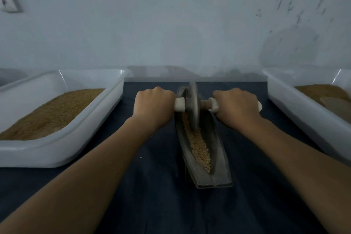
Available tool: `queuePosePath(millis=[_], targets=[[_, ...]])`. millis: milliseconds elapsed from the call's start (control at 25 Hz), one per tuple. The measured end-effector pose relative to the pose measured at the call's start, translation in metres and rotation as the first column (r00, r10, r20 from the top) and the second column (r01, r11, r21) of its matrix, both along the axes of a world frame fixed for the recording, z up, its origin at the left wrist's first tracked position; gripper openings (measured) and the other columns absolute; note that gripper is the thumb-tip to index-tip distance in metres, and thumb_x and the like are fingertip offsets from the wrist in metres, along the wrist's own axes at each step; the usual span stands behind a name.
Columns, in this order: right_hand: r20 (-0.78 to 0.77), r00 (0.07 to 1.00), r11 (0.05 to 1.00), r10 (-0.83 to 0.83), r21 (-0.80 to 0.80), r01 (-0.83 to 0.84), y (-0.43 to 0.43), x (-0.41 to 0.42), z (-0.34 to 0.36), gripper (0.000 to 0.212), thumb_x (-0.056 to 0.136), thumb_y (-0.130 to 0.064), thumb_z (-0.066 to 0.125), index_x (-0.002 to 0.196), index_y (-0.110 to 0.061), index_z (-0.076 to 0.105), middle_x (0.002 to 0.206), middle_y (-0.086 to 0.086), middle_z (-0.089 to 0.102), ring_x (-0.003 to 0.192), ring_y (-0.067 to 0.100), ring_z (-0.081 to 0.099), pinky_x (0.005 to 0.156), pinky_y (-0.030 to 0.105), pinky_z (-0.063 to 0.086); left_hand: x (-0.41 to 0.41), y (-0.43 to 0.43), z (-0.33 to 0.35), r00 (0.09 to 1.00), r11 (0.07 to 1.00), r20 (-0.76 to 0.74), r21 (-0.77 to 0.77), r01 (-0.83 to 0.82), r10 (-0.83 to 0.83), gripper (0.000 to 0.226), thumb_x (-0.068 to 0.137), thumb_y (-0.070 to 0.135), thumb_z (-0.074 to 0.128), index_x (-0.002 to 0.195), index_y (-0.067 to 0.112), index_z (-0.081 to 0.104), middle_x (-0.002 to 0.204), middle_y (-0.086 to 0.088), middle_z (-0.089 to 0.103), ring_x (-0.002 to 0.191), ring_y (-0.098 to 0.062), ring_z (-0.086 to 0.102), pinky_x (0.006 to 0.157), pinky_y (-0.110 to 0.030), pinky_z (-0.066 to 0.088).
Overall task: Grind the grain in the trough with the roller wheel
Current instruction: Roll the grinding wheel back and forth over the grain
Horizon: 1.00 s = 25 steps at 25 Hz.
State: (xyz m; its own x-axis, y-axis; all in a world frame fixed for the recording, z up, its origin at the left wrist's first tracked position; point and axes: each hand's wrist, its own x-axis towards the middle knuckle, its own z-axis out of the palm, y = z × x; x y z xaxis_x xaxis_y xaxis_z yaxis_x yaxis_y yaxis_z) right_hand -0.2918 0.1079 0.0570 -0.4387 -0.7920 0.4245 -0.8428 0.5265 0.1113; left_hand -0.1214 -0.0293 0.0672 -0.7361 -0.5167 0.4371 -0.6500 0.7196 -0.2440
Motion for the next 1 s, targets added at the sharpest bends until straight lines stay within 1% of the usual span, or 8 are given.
queuePosePath(millis=[80,200,280,400,520,680,880,1000], targets=[[-0.069,0.996,0.998,0.050,0.026,-0.048,0.019,0.005,-0.002,0.019,0.089,-0.032,0.060,0.081,-0.031,0.042,0.084,-0.004,0.060,0.074,0.021,0.056,0.053,0.031,0.036,0.019,0.011,-0.007,0.999,0.999,-0.013,-0.010,0.050,-0.050,0.007,0.086,0.031,0.063,0.085,0.026,0.058,0.069,0.005,0.038,0.058,-0.019,0.037,0.055,-0.033,0.032],[-0.220,0.963,0.981,0.156,-0.075,-0.176,0.064,0.017,-0.011,0.025,0.081,-0.043,0.042,0.072,-0.036,0.021,0.060,-0.009,0.042,0.050,0.018,0.036,0.045,0.023,0.018,0.055,0.032,-0.014,0.978,0.967,-0.024,-0.154,0.203,-0.209,0.047,0.064,0.037,0.079,0.067,0.032,0.032,0.055,0.011,0.021,0.043,-0.011,0.017,0.046,-0.022,0.012],[-0.213,0.959,0.970,0.187,-0.112,-0.214,0.077,0.017,-0.015,0.020,0.078,-0.047,0.039,0.073,-0.042,0.020,0.055,-0.012,0.034,0.043,0.017,0.031,0.048,0.020,0.012,0.059,0.034,-0.011,0.970,0.956,-0.053,-0.191,0.222,-0.236,0.058,0.052,0.033,0.084,0.066,0.030,0.028,0.051,0.010,0.021,0.039,-0.012,0.016,0.048,-0.018,0.006],[-0.219,0.974,0.994,0.062,-0.071,-0.079,0.046,0.009,-0.019,0.032,0.078,-0.035,0.059,0.072,-0.035,0.028,0.060,-0.009,0.045,0.050,0.017,0.041,0.046,0.023,0.018,0.035,0.019,-0.019,0.996,0.988,-0.031,-0.131,0.084,-0.089,0.032,0.070,0.033,0.073,0.067,0.028,0.042,0.056,0.008,0.025,0.045,-0.015,0.021,0.046,-0.025,0.015],[-0.178,0.984,1.000,0.004,0.001,-0.004,-0.003,0.002,0.002,0.025,0.087,-0.027,0.066,0.084,-0.029,0.040,0.082,-0.004,0.062,0.075,0.022,0.060,0.060,0.032,0.037,0.002,-0.010,-0.010,0.998,0.999,-0.065,0.047,0.009,-0.006,0.005,0.087,0.030,0.058,0.086,0.024,0.059,0.073,0.004,0.049,0.062,-0.020,0.043,0.058,-0.034,0.034],[-0.121,0.991,0.996,0.048,0.074,-0.039,0.013,0.002,0.009,0.020,0.087,-0.030,0.066,0.087,-0.032,0.046,0.081,-0.008,0.054,0.070,0.018,0.051,0.051,0.029,0.024,0.014,-0.002,-0.013,0.999,0.998,-0.038,0.051,0.035,-0.033,0.008,0.087,0.035,0.060,0.085,0.028,0.057,0.069,0.007,0.042,0.058,-0.016,0.037,0.055,-0.032,0.032],[-0.336,0.935,0.986,0.113,-0.078,-0.147,0.062,0.017,-0.011,0.032,0.070,-0.042,0.057,0.069,-0.035,0.026,0.053,-0.010,0.041,0.045,0.012,0.017,0.047,0.017,0.006,0.055,0.027,-0.020,0.983,0.969,-0.045,-0.178,0.170,-0.180,0.067,0.052,0.043,0.080,0.063,0.034,0.015,0.055,0.015,0.010,0.045,-0.003,0.002,0.048,-0.016,0.004],[-0.252,0.966,0.997,0.060,-0.036,-0.071,0.033,0.008,-0.010,0.034,0.077,-0.033,0.064,0.072,-0.032,0.030,0.063,-0.009,0.049,0.051,0.015,0.041,0.046,0.023,0.012,0.031,0.014,-0.021,0.998,0.993,-0.013,-0.100,0.064,-0.065,0.045,0.068,0.036,0.076,0.063,0.030,0.032,0.056,0.010,0.018,0.044,-0.009,0.012,0.045,-0.022,0.010]])
